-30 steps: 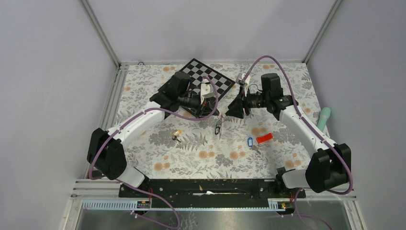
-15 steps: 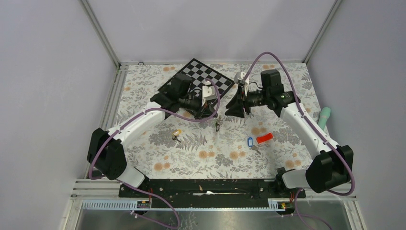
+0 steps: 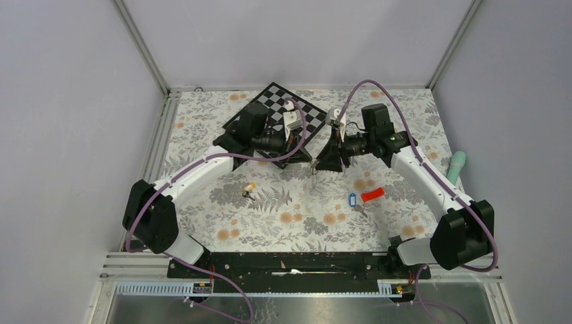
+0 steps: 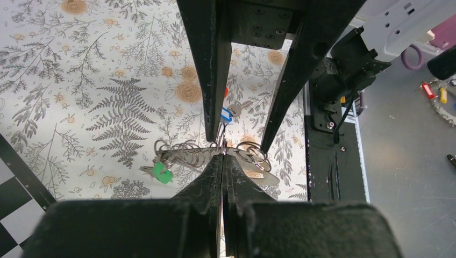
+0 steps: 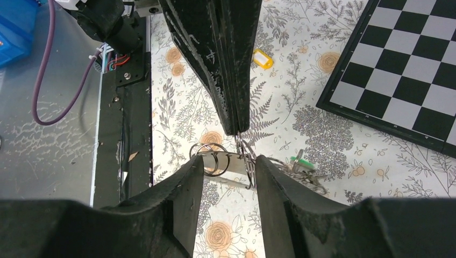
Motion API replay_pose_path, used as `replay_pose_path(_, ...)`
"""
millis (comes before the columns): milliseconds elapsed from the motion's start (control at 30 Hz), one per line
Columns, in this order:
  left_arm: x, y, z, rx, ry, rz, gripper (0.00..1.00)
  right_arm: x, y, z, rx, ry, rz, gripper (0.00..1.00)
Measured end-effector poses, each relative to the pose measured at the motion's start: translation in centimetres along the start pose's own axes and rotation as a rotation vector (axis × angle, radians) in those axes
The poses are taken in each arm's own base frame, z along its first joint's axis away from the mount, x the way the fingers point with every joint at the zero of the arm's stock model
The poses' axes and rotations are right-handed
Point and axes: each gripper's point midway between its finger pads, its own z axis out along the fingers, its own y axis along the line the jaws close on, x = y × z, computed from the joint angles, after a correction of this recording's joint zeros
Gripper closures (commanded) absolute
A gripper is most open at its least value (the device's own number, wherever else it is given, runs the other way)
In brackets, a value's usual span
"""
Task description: Put the keys on the keyring
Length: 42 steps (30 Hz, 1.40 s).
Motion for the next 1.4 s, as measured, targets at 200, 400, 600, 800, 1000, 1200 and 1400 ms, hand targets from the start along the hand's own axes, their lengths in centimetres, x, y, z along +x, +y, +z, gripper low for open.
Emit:
replay_pose_path(200, -0.3, -0.1, 0.1, -0.001, -0.014, -0.042, 1.00, 0.4, 0.4, -0.3, -0.005, 0.024, -0.015, 0.48)
replay_pose_path(400, -0.5, -0.1, 0.1, -0.006, -0.022, -0.060, 1.00, 0.5, 0.9, -0.6, -0.010, 0.032, -0.028, 0.46)
replay_pose_path(600, -0.3, 0.0, 0.2, -0.012, -0.020, -0.068, 1.00, 0.6, 1.2, -0.8, -0.013, 0.039, -0.024, 0.47)
replay_pose_path(800, -0.2, 0.1, 0.2, -0.019, -0.019, -0.091, 1.00, 0.7, 1.3, -0.7, -0.014, 0.045, -0.038, 0.47)
replay_pose_path(1000, -0.3, 0.0, 0.2, -0.023, -0.023, -0.117, 1.00, 1.1, 1.3, -0.2, 0.008, 0.081, -0.073, 0.47)
replay_pose_path(1200, -0.5, 0.0, 0.2, -0.024, -0.030, -0.127, 1.00, 1.2, 1.0, 0.1, 0.035, 0.108, -0.095, 0.57)
replay_pose_path(1400, -0.6, 0.0, 0.2, -0.025, -0.032, -0.127, 1.00, 1.1, 0.4, 0.0, 0.072, 0.120, -0.112, 0.74)
